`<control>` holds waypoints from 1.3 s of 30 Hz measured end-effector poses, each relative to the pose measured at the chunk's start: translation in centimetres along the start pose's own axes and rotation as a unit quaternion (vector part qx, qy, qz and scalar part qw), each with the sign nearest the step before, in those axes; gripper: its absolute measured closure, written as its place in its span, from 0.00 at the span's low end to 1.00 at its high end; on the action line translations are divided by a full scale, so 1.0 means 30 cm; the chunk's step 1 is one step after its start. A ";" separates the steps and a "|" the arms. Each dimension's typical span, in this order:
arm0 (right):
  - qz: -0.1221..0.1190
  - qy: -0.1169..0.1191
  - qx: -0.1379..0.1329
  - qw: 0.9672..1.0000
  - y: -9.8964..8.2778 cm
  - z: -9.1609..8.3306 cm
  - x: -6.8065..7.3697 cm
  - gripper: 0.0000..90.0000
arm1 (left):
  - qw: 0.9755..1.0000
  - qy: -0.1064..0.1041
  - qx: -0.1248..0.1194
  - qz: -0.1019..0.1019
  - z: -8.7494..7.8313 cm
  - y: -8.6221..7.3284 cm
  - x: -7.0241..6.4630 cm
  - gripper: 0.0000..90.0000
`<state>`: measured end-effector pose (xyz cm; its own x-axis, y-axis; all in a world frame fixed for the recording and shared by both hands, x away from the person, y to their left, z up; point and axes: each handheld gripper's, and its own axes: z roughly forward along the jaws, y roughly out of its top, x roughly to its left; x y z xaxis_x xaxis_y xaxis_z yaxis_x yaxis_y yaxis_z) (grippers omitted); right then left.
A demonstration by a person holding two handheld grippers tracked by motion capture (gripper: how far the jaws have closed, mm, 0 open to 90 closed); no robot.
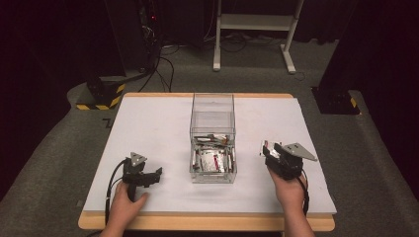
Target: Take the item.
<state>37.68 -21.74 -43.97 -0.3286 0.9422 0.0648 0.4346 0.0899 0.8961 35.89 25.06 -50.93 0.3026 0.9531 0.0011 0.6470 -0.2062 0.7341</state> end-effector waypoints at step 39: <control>-0.080 0.046 0.162 0.982 -0.178 0.155 0.177 0.23 | 1.000 0.001 -0.001 0.000 0.000 0.000 -0.002 0.16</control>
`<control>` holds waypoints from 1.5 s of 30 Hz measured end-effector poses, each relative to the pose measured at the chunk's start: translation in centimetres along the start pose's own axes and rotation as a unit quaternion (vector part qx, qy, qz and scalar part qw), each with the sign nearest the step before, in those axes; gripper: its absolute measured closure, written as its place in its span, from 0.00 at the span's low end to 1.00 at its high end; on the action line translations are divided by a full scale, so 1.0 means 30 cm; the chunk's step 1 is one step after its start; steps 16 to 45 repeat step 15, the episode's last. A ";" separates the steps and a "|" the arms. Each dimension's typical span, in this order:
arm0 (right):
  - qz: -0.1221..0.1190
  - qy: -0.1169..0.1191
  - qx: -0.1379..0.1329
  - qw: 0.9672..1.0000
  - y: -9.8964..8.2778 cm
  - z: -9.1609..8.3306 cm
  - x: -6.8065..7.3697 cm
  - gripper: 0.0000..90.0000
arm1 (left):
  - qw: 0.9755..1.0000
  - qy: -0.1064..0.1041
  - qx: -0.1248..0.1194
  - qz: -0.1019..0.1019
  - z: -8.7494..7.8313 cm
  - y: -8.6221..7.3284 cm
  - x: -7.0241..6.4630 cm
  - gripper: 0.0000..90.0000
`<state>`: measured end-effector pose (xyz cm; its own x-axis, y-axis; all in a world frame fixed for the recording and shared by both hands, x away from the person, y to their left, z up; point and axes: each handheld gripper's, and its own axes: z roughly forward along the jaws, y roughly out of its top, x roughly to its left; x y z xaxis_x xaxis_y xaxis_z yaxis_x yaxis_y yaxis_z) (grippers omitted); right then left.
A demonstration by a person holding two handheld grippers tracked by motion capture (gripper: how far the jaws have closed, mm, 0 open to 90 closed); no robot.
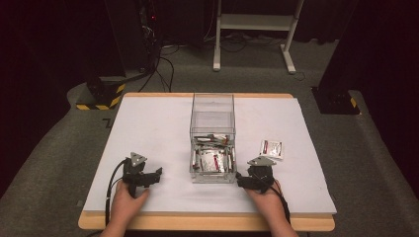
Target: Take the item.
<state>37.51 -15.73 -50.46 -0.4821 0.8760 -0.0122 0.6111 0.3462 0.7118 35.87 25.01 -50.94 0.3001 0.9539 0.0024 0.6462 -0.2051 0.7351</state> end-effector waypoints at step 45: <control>-0.002 -0.002 -0.001 1.000 -0.001 0.000 0.002 0.23 | 1.000 0.000 0.000 0.000 0.000 0.000 0.000 0.16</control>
